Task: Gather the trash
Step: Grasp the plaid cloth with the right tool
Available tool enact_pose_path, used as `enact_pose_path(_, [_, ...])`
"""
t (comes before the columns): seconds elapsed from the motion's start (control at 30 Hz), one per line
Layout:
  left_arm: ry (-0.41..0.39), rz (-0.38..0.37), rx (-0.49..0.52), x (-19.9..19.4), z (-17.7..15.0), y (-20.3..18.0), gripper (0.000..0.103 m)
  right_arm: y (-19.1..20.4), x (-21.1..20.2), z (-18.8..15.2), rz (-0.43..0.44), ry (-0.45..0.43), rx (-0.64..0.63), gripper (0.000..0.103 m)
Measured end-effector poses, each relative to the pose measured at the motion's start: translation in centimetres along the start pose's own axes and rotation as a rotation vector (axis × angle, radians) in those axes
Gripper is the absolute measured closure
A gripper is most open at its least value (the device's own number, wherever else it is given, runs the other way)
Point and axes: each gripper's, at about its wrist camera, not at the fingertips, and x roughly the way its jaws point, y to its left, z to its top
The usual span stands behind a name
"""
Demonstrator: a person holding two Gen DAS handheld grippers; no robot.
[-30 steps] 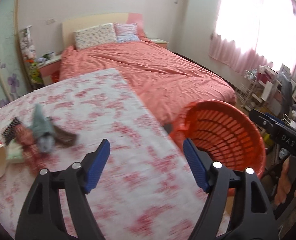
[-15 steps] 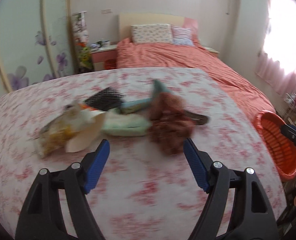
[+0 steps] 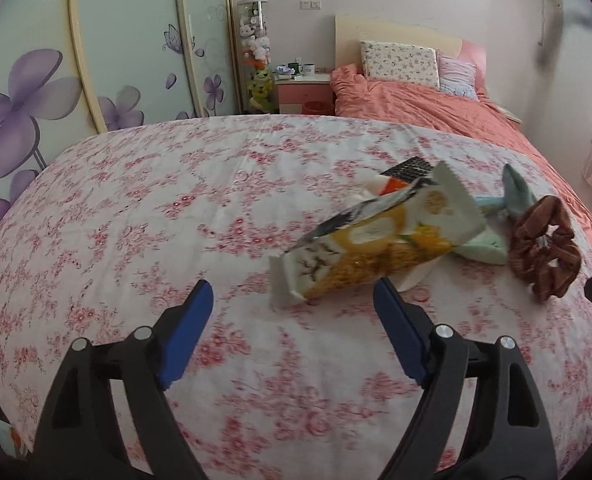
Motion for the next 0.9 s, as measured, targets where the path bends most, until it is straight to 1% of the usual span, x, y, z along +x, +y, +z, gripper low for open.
enact_pose_path(0.07, [0.003,-0.001,0.014,0.5,0.2,0.3,0.02,0.6,1.0,0.4,-0.007,0.013,-0.005,0.035])
enact_pose_path(0.1, [0.001,-0.006,0.027,0.8,0.4,0.5,0.02,0.7,1.3,0.5,-0.008,0.019,-0.004,0.039])
enact_pose_path(0.13, [0.0,-0.01,0.036,1.1,0.4,0.4,0.019,0.8,1.8,0.7,-0.008,0.029,0.004,0.046])
enact_pose_path(0.17, [0.001,-0.013,0.045,1.5,0.5,0.3,0.018,0.8,2.0,0.7,-0.007,0.036,0.011,0.05])
enact_pose_path(0.23, [0.011,-0.022,0.051,2.4,1.1,0.4,0.018,0.8,2.4,0.9,-0.002,0.05,0.029,0.066])
enact_pose_path(0.3, [0.013,-0.037,0.048,3.1,1.5,0.5,0.018,0.9,2.4,0.8,-0.001,0.056,0.034,0.076])
enact_pose_path(0.33, [0.008,-0.044,0.05,3.4,1.8,0.5,0.018,1.0,2.5,0.7,-0.002,0.058,0.033,0.079])
enact_pose_path(0.43, [-0.008,-0.078,0.079,3.9,2.5,0.3,0.018,1.2,2.3,0.4,-0.007,0.06,0.024,0.082])
enact_pose_path(0.53, [0.009,-0.152,0.11,4.6,2.7,-0.4,0.019,1.4,2.2,0.3,-0.009,0.062,0.022,0.082])
enact_pose_path(0.57, [0.016,-0.171,0.113,4.7,2.7,-0.6,0.023,1.4,2.1,0.3,-0.008,0.063,0.024,0.082])
enact_pose_path(0.6, [0.029,-0.2,0.114,4.9,2.6,-0.9,0.026,1.4,2.1,0.2,-0.007,0.064,0.025,0.082])
enact_pose_path(0.67, [0.049,-0.262,0.106,4.9,2.3,-1.3,0.035,1.3,2.1,0.2,-0.006,0.066,0.027,0.082])
enact_pose_path(0.7, [0.056,-0.291,0.102,4.7,2.0,-1.4,0.036,1.3,2.1,0.3,-0.006,0.067,0.027,0.082])
enact_pose_path(0.8, [0.04,-0.239,0.101,4.5,1.9,-1.4,0.036,1.3,2.1,0.2,-0.005,0.068,0.025,0.082])
enact_pose_path(0.87, [0.045,-0.206,0.087,4.8,2.2,-1.1,0.034,1.3,2.1,0.2,-0.006,0.068,0.024,0.082])
enact_pose_path(0.9, [0.052,-0.2,0.073,5.0,2.4,-1.1,0.033,1.3,2.1,0.2,-0.005,0.067,0.025,0.082])
